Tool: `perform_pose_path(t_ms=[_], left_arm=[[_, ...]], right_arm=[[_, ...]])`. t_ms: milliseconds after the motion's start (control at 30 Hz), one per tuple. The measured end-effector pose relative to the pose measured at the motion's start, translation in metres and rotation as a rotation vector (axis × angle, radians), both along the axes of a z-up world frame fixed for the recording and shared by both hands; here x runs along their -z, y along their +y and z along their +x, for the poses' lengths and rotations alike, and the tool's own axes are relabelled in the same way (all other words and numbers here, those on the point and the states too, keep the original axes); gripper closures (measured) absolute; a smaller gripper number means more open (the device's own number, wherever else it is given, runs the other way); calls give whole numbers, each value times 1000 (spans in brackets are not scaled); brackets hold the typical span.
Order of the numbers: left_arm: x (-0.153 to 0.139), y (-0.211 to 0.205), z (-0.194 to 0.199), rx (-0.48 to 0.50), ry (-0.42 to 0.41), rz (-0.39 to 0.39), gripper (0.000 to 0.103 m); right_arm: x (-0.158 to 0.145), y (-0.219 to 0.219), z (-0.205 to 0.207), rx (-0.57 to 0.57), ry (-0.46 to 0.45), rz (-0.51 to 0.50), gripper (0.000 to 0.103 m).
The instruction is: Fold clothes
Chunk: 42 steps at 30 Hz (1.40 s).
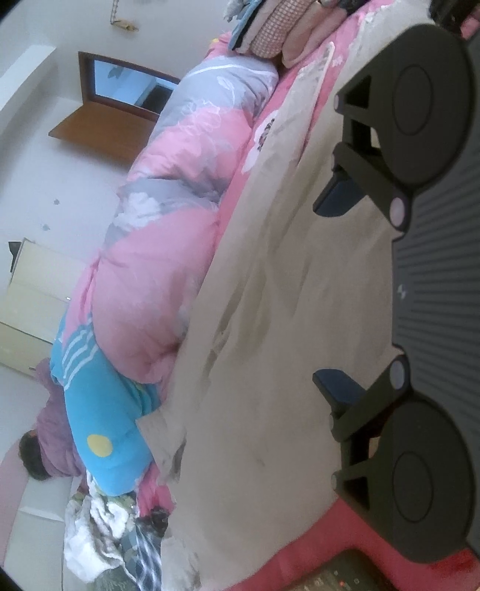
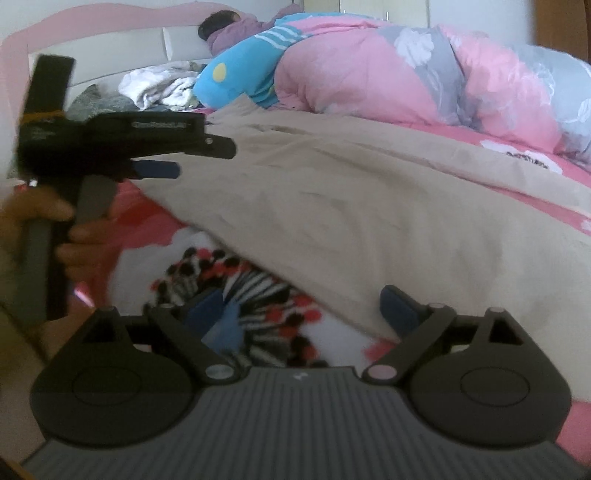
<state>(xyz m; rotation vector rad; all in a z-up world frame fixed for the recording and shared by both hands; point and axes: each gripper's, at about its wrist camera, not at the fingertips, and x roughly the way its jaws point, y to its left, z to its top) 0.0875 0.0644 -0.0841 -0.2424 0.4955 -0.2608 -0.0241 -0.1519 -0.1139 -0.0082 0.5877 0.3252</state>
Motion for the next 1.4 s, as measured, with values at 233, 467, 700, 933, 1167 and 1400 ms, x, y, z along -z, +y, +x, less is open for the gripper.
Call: perform_pose_path(t_ms=[233, 467, 700, 933, 1167, 1400], left_arm=[[7, -11, 9, -1, 41, 30, 26], [16, -9, 13, 0, 82, 62, 43], [17, 0, 11, 35, 88, 67, 48], [16, 6, 12, 27, 110, 39, 51], [16, 4, 12, 28, 108, 51, 51], [15, 9, 11, 43, 112, 36, 51]], right_arm=[[-62, -44, 17, 85, -90, 101, 25], [-85, -34, 107, 34, -4, 114, 61], [-26, -8, 215, 39, 208, 39, 87], [-38, -9, 233, 140, 166, 50, 97], [-31, 49, 260, -69, 219, 40, 97], [-38, 58, 284, 5, 210, 3, 90]])
